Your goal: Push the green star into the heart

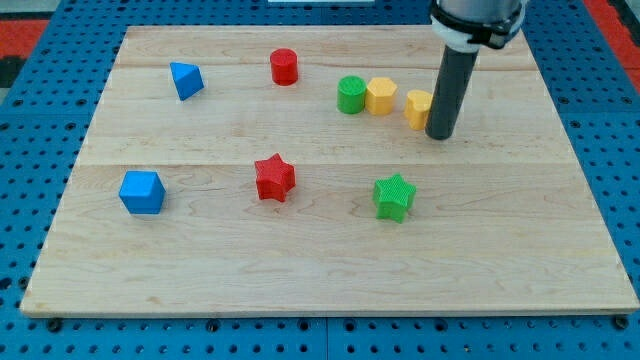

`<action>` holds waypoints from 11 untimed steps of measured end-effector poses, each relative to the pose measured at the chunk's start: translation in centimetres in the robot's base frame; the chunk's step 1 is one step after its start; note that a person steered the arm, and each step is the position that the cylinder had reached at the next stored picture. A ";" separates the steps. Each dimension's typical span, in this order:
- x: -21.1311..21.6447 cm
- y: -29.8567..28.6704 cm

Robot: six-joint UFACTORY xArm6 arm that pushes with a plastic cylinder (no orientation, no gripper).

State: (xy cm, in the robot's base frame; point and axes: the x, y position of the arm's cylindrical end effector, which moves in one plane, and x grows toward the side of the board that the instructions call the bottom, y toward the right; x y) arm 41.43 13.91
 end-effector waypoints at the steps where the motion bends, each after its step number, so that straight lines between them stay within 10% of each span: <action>1: 3.9 3.2; 3: 11.8 3.3; 5: 9.7 -6.0; 11: 10.6 -9.0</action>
State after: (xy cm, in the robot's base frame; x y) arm 52.00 4.92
